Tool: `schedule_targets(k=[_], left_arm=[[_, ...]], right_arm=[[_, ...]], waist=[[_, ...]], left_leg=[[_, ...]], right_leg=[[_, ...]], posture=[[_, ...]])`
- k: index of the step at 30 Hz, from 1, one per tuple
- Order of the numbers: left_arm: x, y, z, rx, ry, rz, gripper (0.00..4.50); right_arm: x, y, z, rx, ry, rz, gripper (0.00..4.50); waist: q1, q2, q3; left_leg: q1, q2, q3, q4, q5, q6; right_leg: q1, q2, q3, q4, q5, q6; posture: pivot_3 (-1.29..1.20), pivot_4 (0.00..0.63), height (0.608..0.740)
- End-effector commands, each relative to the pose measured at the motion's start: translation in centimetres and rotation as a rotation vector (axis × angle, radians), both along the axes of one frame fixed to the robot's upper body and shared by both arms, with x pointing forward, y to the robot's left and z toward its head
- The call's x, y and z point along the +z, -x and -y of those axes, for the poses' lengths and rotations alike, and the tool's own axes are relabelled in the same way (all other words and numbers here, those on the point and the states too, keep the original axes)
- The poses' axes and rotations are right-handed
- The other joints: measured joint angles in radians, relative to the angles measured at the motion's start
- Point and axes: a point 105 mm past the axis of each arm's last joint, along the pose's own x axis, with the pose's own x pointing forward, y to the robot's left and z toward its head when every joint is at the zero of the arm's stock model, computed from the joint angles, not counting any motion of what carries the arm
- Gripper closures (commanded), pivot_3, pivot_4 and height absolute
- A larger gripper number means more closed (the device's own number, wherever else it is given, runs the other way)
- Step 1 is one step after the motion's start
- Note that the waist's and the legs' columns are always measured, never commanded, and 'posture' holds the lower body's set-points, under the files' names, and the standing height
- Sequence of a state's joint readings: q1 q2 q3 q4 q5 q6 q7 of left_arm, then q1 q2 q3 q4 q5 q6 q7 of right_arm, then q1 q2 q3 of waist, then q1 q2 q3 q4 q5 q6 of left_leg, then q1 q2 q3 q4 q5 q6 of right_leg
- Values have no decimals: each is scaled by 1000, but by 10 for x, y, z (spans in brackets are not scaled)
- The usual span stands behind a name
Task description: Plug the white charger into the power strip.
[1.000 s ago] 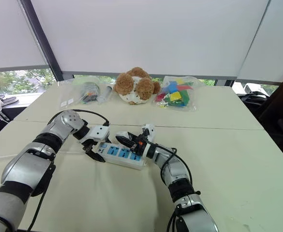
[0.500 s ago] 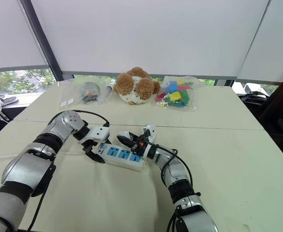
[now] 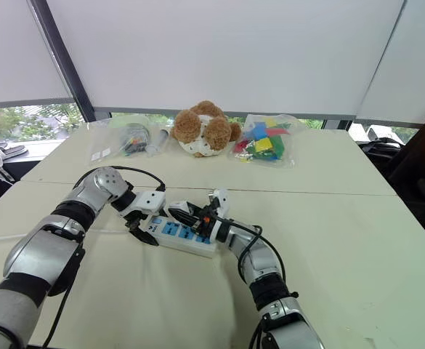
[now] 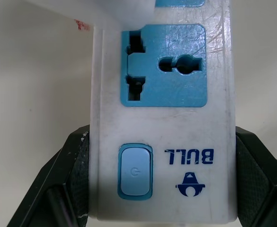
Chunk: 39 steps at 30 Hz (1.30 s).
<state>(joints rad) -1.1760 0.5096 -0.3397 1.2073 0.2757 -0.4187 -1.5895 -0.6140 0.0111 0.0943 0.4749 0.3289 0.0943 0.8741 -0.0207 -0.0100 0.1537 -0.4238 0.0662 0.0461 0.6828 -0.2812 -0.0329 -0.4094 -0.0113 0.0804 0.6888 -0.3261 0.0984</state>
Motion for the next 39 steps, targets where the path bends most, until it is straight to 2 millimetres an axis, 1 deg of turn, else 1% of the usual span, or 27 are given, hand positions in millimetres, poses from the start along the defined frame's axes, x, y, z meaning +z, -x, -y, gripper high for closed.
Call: schedule_targets(k=[1, 7, 17, 23, 27, 29, 30, 33, 34, 35, 39], left_arm=[[11, -3, 3, -2, 36, 29, 1457], [12, -3, 4, 1, 43, 27, 1457], [13, -4, 5, 4, 53, 31, 1457], [14, -4, 5, 9, 54, 32, 1457], [13, -4, 6, 5, 54, 32, 1457], [14, -4, 6, 3, 54, 33, 1457], [14, -4, 6, 2, 53, 34, 1457], [14, -4, 6, 0, 52, 35, 1457], [14, -4, 6, 0, 52, 35, 1457], [14, -4, 7, 0, 52, 35, 1457], [13, -4, 8, -1, 55, 33, 1457]], right_arm=[[4, 3, -1, 6, -2, 33, 3717], [1, 0, 8, -14, 18, 34, 3717], [-23, 3, 14, -34, 81, 18, 3717], [-26, 5, 19, -52, 89, 29, 3717], [-26, 6, 19, -62, 89, 45, 3717], [-25, 7, 19, -68, 88, 52, 2664], [-25, 7, 18, -67, 87, 53, 2242], [-25, 8, 19, -72, 87, 59, 730], [-26, 8, 19, -71, 91, 60, 146], [-25, 9, 20, -71, 94, 61, 63], [-17, 9, 23, -67, 87, 75, 63]], waist=[[0, 0, 0], [-1, 0, 0], [-1, 0, 0], [0, 0, 0], [1, 0, 0], [1, 0, 0], [1, 0, 0], [0, 0, 0], [1, 0, 0], [1, 0, 0], [1, 0, 0]], left_leg=[[0, 0, 0, 0, 0, 0], [0, 0, 0, 0, 0, 0], [0, 0, 0, 0, 0, 0], [0, 0, 0, 0, 0, 0], [0, 0, 0, 0, 0, 0], [0, 0, 0, 0, 0, 0], [0, 0, 0, 0, 0, 0], [0, 0, 0, 0, 0, 0], [0, 0, 0, 0, 0, 0], [0, 0, 0, 0, 0, 0], [0, 0, 0, 0, 0, 0]], right_leg=[[0, 0, 0, 0, 0, 0], [0, 0, 0, 0, 0, 0], [0, 0, 0, 0, 0, 0], [0, 0, 0, 0, 0, 0], [0, 0, 0, 0, 0, 0], [0, 0, 0, 0, 0, 0], [0, 0, 0, 0, 0, 0], [0, 0, 0, 0, 0, 0], [0, 0, 0, 0, 0, 0], [0, 0, 0, 0, 0, 0], [0, 0, 0, 0, 0, 0]], posture=[[0, 150, 739], [0, 150, 739], [0, 150, 739], [0, 150, 739], [0, 150, 739], [0, 150, 739], [0, 150, 739], [0, 150, 739], [0, 150, 739], [0, 150, 739], [0, 150, 739]])
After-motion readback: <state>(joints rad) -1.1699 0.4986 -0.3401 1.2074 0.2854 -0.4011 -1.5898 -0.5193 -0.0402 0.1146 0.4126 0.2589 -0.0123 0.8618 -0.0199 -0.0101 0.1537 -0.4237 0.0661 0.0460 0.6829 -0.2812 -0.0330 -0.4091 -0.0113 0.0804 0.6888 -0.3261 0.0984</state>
